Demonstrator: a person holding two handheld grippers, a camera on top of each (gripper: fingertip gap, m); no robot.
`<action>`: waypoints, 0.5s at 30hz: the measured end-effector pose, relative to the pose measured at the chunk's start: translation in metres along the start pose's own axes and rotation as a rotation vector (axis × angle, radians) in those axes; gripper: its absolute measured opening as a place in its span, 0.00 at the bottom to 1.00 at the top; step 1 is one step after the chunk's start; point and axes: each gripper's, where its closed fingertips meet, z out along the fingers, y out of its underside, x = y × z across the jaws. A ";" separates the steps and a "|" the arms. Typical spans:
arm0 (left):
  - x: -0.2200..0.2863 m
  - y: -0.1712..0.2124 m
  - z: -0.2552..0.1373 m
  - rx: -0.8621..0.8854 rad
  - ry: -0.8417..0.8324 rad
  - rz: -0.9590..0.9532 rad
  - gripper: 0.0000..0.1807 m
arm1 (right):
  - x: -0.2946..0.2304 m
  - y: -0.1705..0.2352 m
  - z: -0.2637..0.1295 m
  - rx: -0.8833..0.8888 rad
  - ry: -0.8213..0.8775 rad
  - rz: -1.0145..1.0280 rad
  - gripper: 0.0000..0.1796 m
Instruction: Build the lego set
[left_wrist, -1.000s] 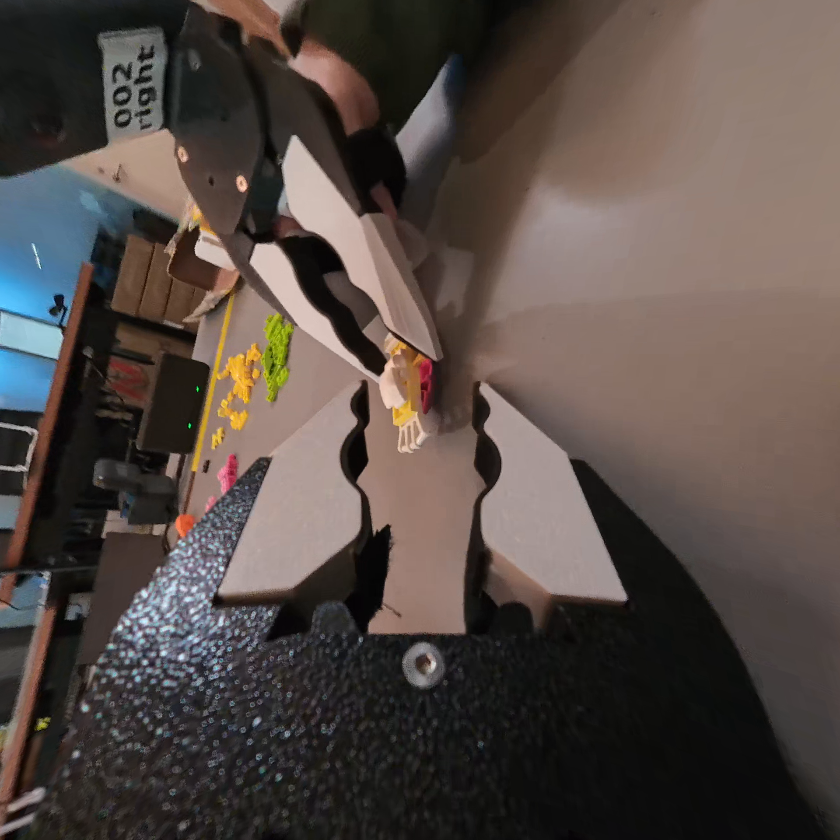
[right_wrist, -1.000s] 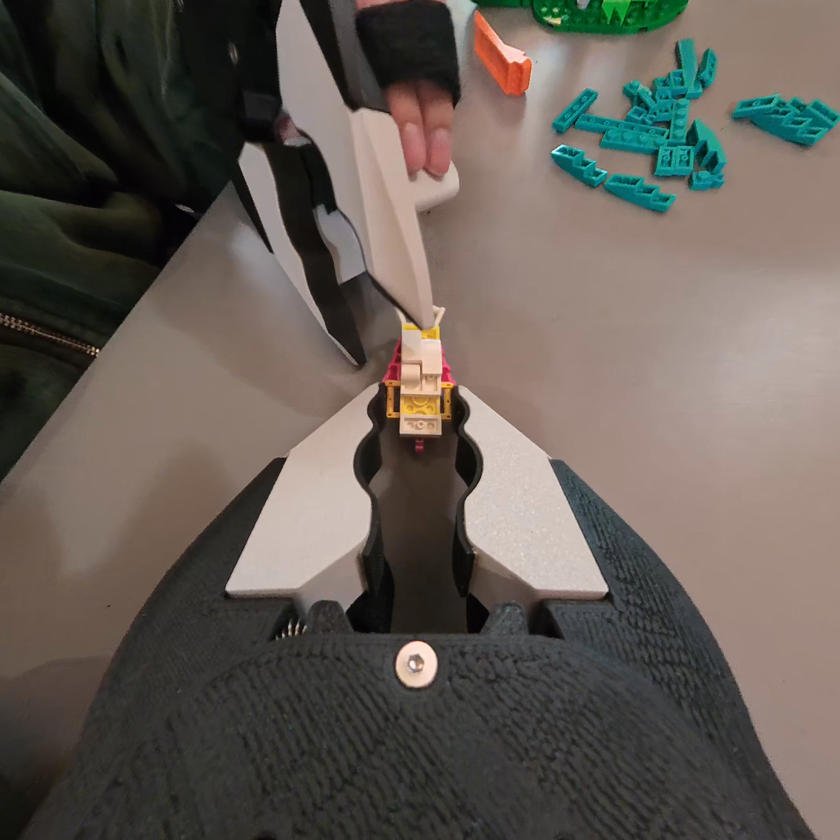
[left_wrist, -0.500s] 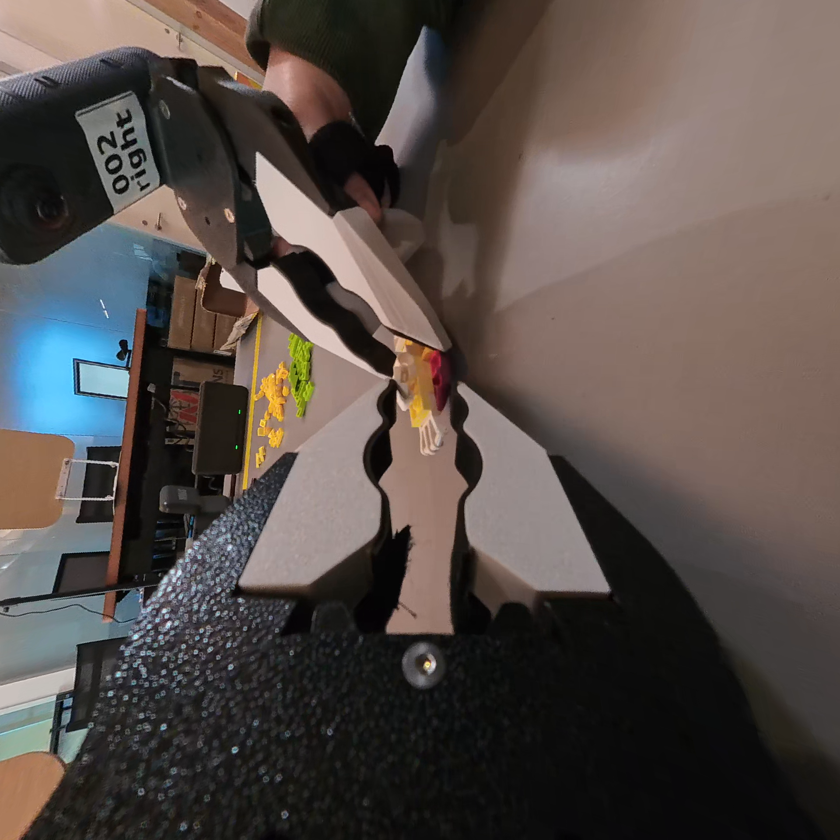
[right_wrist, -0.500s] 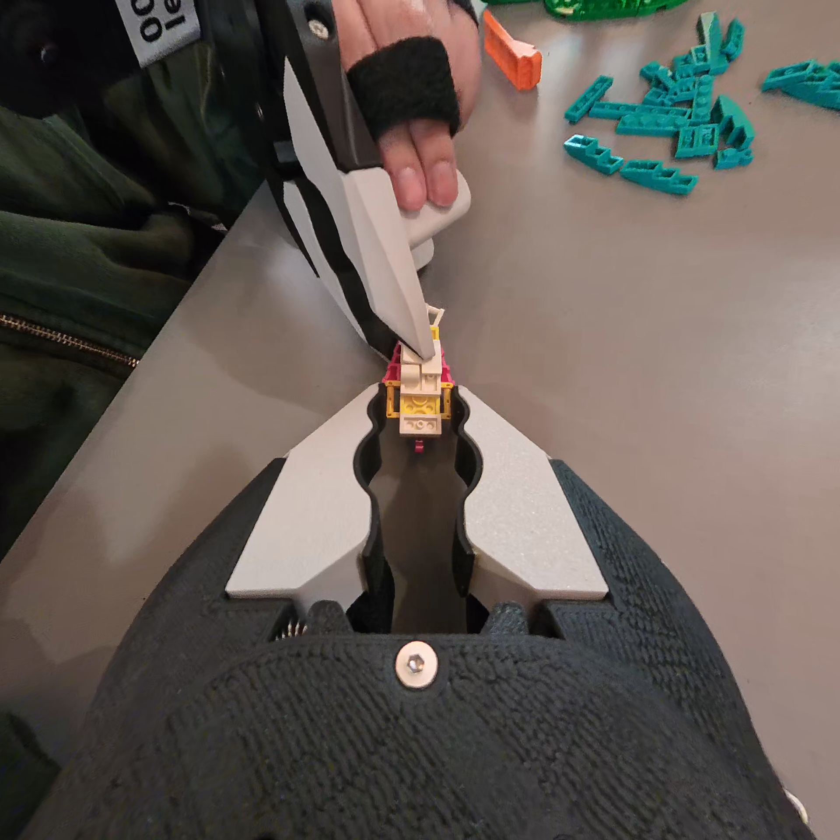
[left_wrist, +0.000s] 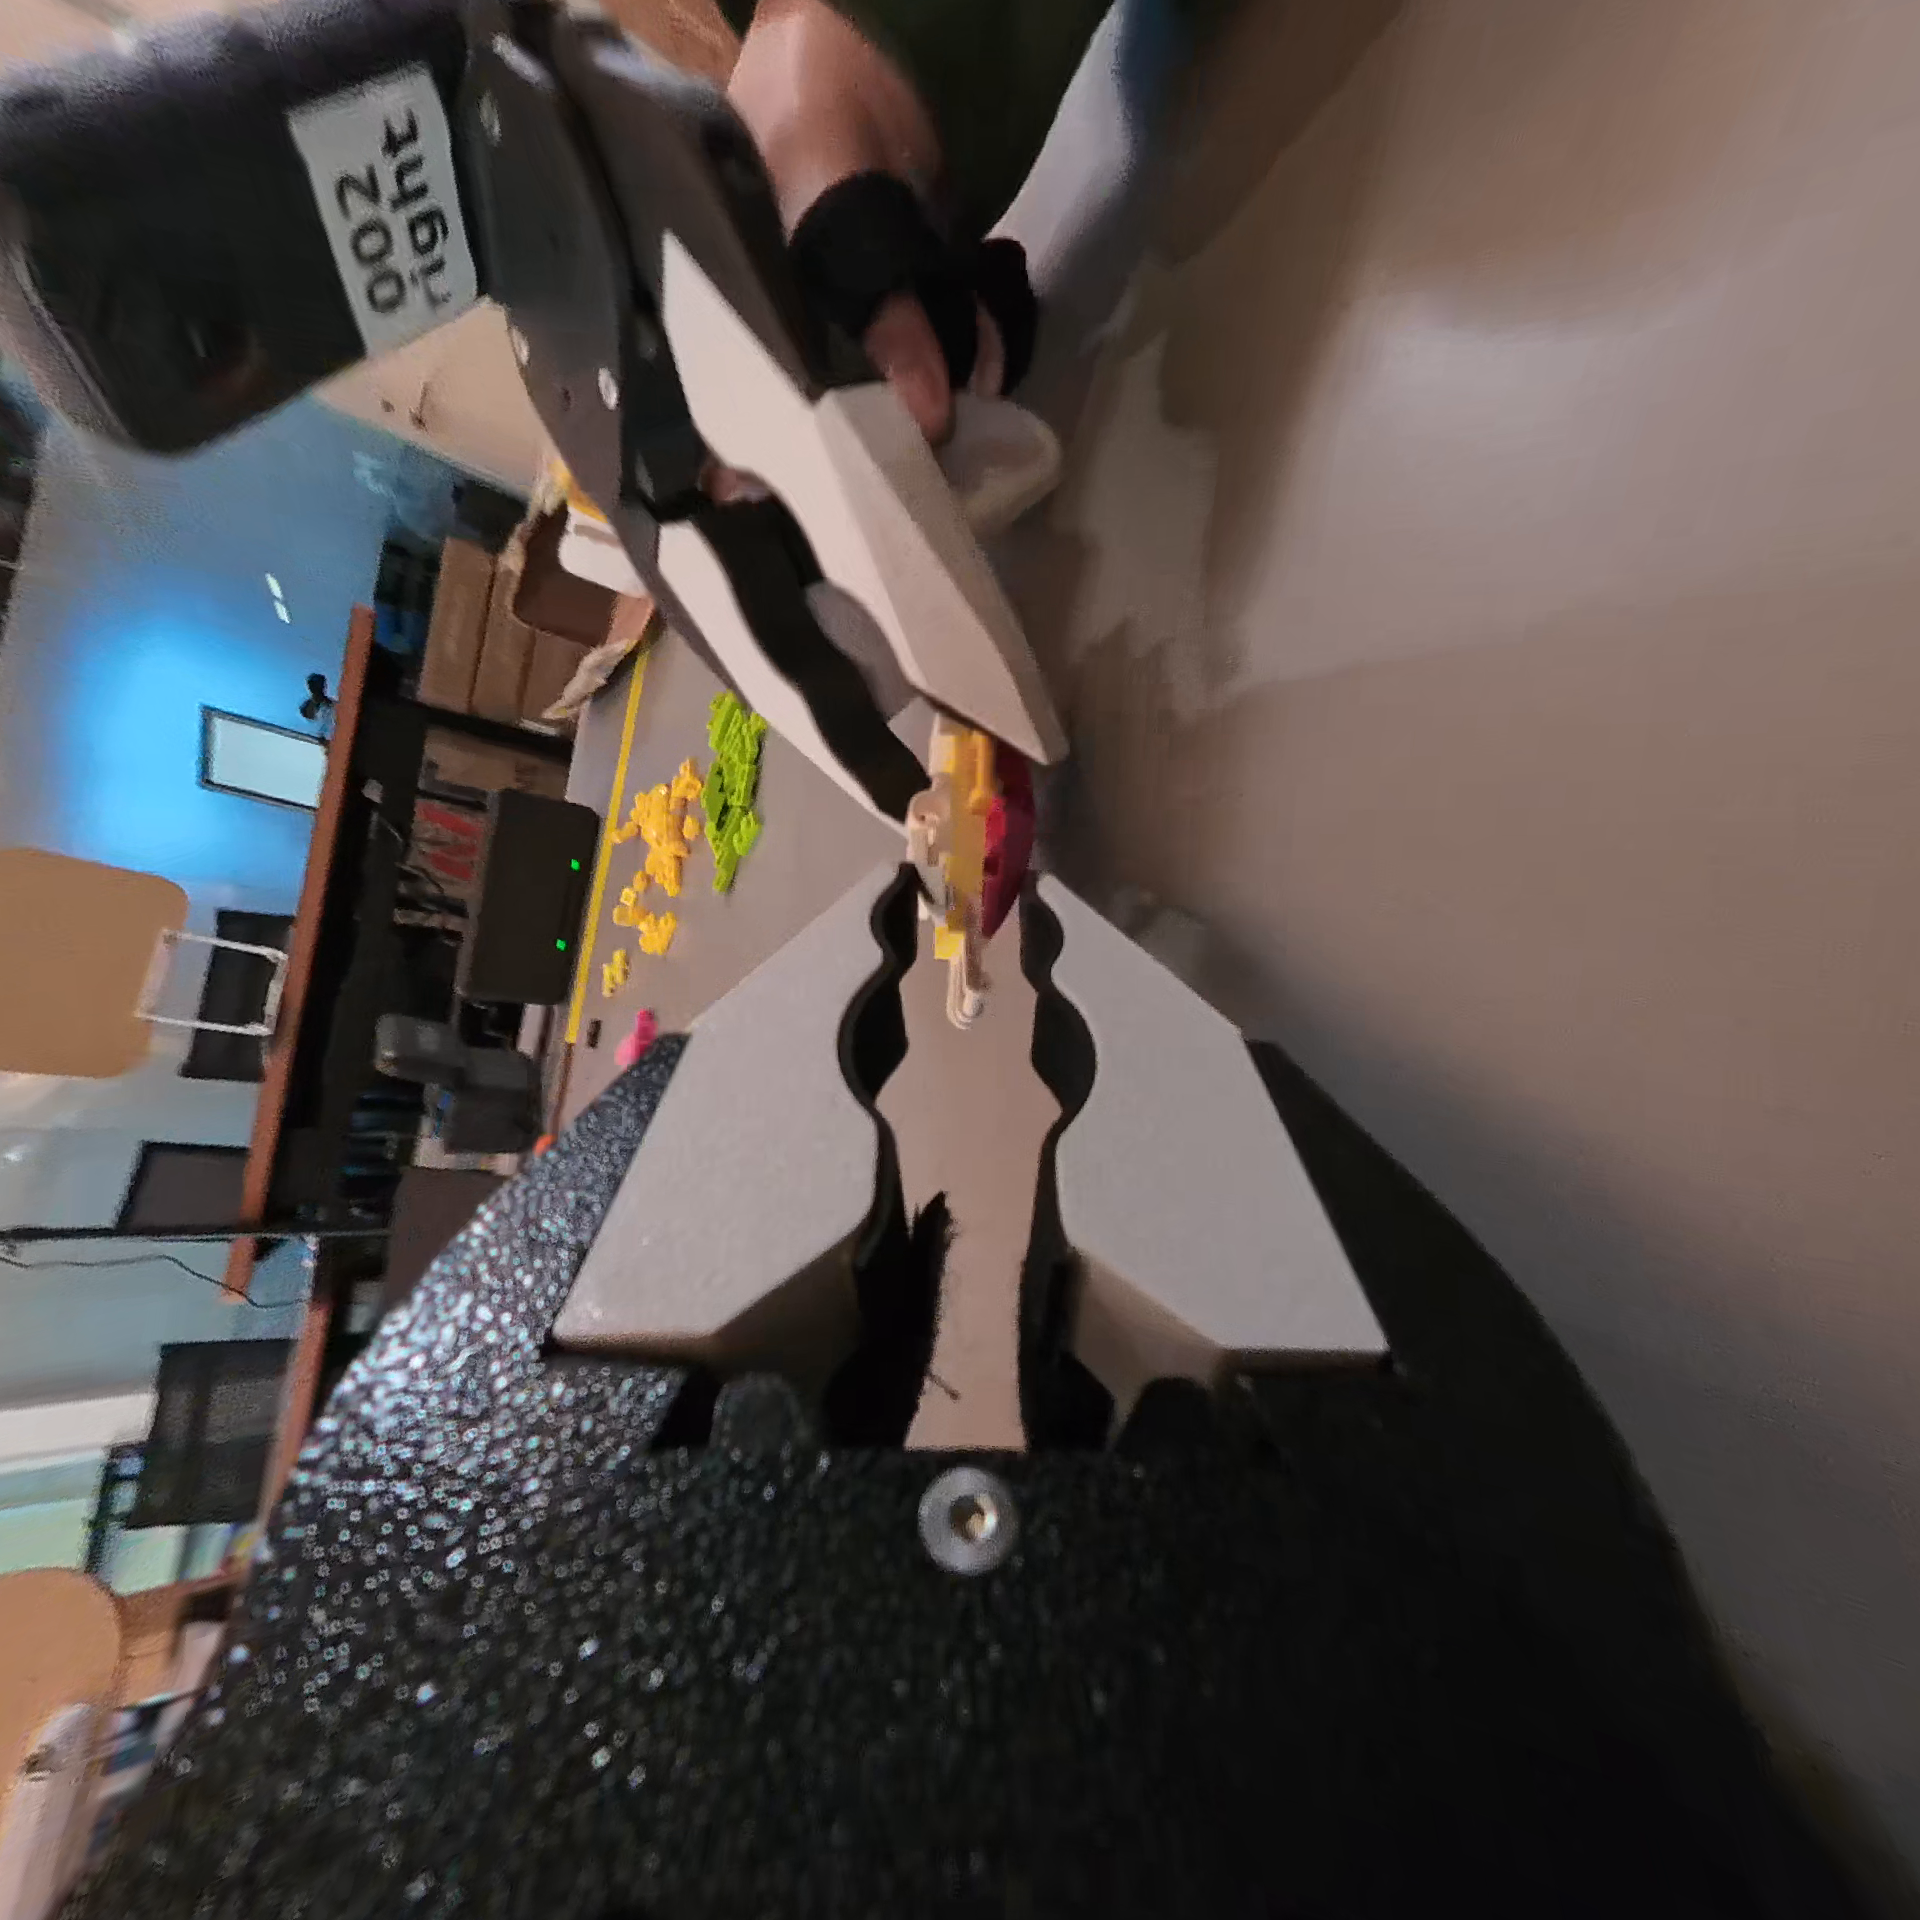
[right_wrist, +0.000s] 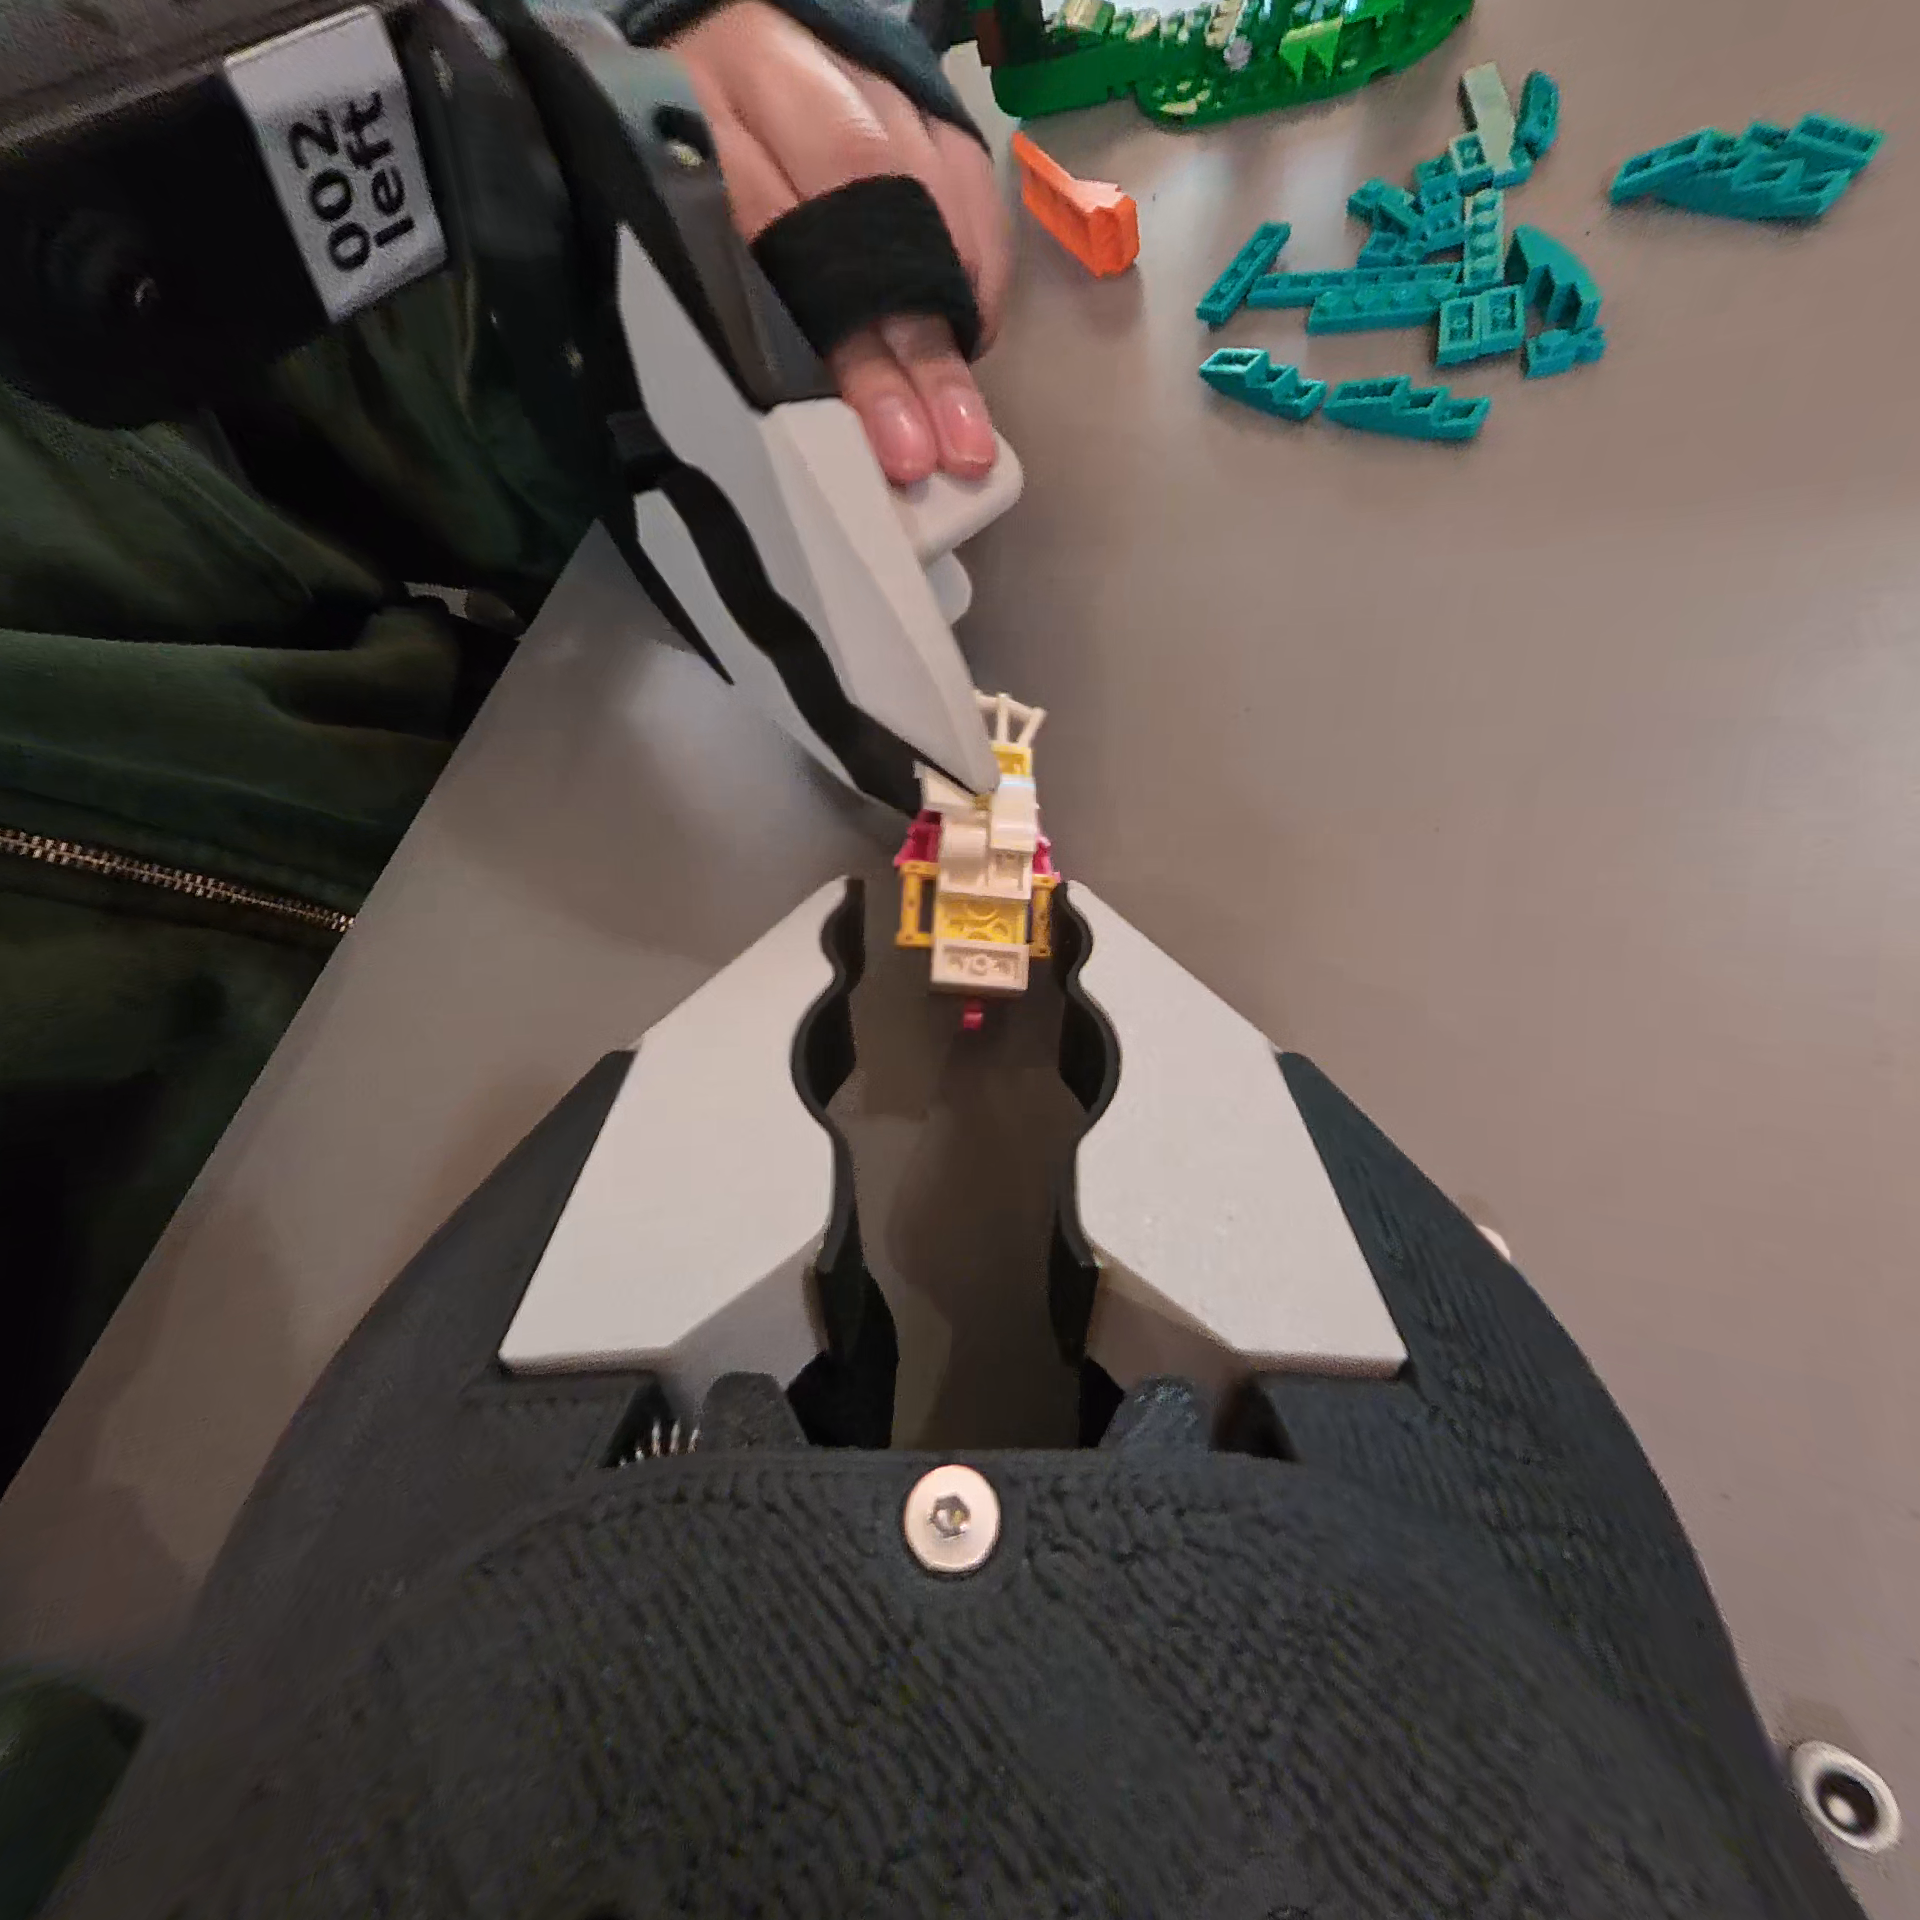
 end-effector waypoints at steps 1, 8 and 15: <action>0.001 0.002 0.001 -0.005 0.015 -0.030 0.09 | 0.000 -0.002 -0.001 0.016 0.013 -0.019 0.21; 0.002 0.008 0.005 -0.017 0.066 -0.120 0.10 | 0.013 0.003 -0.005 -0.039 0.293 -0.376 0.23; 0.002 0.008 0.005 0.010 0.121 -0.218 0.10 | 0.016 0.000 0.001 -0.058 0.375 -0.531 0.14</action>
